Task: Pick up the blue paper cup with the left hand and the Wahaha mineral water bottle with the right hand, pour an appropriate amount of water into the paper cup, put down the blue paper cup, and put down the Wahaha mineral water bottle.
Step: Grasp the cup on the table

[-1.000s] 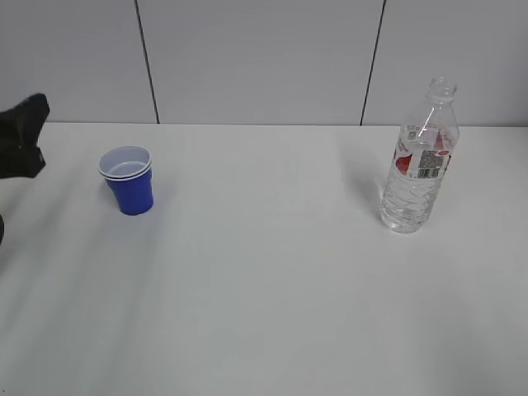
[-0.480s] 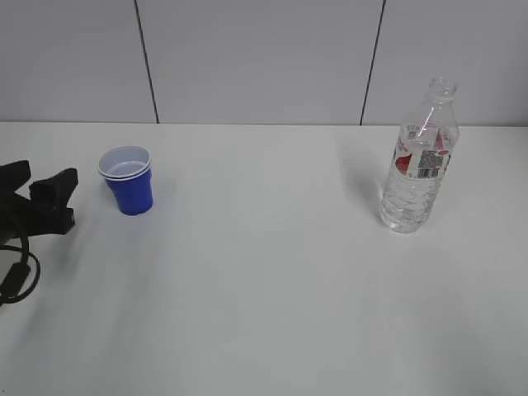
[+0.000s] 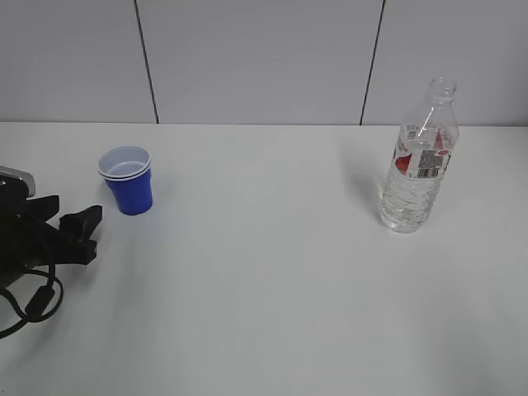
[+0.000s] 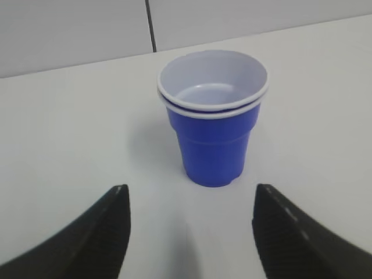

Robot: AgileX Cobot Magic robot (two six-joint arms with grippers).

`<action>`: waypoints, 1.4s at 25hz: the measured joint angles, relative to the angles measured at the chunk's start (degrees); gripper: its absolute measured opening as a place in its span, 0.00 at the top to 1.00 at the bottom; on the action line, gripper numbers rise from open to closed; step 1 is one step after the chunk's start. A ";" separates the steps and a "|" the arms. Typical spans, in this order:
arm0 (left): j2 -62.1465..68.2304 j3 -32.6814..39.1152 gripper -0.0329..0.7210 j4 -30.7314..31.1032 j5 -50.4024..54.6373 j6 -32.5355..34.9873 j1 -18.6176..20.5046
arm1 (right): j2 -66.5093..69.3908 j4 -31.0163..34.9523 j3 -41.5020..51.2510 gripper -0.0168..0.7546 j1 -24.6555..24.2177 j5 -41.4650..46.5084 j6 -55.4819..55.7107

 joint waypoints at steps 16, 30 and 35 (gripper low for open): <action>2.42 -3.57 0.14 3.14 -0.52 0.09 0.00 | 0.00 2.72 0.00 0.22 0.00 0.00 0.00; 12.11 -11.61 0.20 4.92 -0.52 0.09 0.00 | 0.00 2.79 0.00 0.22 0.00 0.00 0.00; 14.51 -14.32 0.20 4.09 -0.52 0.09 0.00 | 0.00 3.08 0.00 0.22 0.00 0.00 0.00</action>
